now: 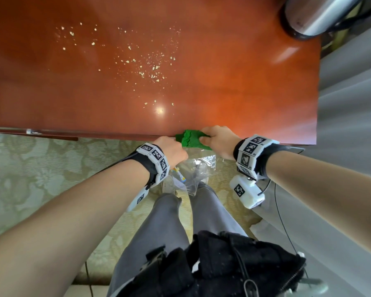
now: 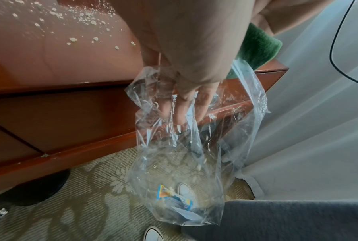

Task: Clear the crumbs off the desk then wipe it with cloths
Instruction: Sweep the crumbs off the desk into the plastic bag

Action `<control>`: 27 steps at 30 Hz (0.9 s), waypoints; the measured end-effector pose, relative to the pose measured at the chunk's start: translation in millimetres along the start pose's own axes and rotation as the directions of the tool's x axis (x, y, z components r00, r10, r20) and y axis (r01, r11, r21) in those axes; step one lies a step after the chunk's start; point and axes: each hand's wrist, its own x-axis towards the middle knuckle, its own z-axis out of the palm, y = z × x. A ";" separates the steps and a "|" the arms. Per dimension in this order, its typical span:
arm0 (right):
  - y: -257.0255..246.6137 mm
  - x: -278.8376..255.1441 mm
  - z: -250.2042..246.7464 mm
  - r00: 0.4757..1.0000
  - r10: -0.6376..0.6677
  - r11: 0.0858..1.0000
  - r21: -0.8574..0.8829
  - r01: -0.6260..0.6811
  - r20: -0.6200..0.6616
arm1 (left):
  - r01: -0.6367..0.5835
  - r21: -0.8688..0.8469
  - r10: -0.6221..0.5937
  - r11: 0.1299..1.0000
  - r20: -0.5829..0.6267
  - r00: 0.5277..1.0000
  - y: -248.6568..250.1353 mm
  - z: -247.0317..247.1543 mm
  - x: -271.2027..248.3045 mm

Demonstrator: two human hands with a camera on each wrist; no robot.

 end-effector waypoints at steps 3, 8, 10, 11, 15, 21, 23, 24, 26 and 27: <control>4.1 2.2 3.1 0.998 0.029 1.000 0.003 -0.029 0.055 | -0.003 0.012 0.003 1.000 0.018 1.000 2.2 -2.3 -1.2; 17.3 7.3 2.6 0.992 0.127 0.954 0.274 -0.117 -0.018 | -0.008 0.024 0.007 1.000 0.003 1.000 3.6 -0.1 -4.4; 19.8 10.1 -5.2 0.986 0.163 0.909 0.395 -0.133 -0.042 | -0.002 0.011 0.002 1.000 0.001 1.000 3.8 1.7 -6.5; 20.5 11.1 -9.9 0.983 0.177 0.892 0.431 -0.136 -0.055 | 0.003 0.006 -0.003 1.000 -0.004 1.000 4.1 2.6 -7.3; 22.9 14.9 -22.2 0.970 0.227 0.835 0.530 -0.148 -0.087 | 0.008 -0.001 -0.008 1.000 -0.017 1.000 5.1 6.5 -11.4; 13.3 9.8 -22.0 0.966 0.242 0.769 0.625 -0.131 -0.095 | 0.013 0.003 -0.013 1.000 -0.028 1.000 8.7 12.4 -22.5; 9.8 9.6 -22.7 0.959 0.261 0.727 0.676 -0.121 -0.110 | 0.017 -0.005 -0.017 1.000 -0.029 0.999 8.3 15.1 -27.8; 6.7 8.7 -24.2 0.953 0.281 0.704 0.700 -0.121 -0.117 | 0.017 -0.015 -0.018 1.000 -0.032 0.999 7.9 17.0 -30.7; -0.5 6.3 -28.0 0.938 0.325 0.636 0.762 -0.122 -0.121 | 0.012 -0.035 -0.013 0.999 -0.033 0.999 5.4 21.9 -37.9; -2.8 5.3 -30.3 0.936 0.333 0.606 0.786 -0.121 -0.113 | 0.011 -0.041 -0.012 0.999 -0.037 0.999 3.9 24.7 -41.2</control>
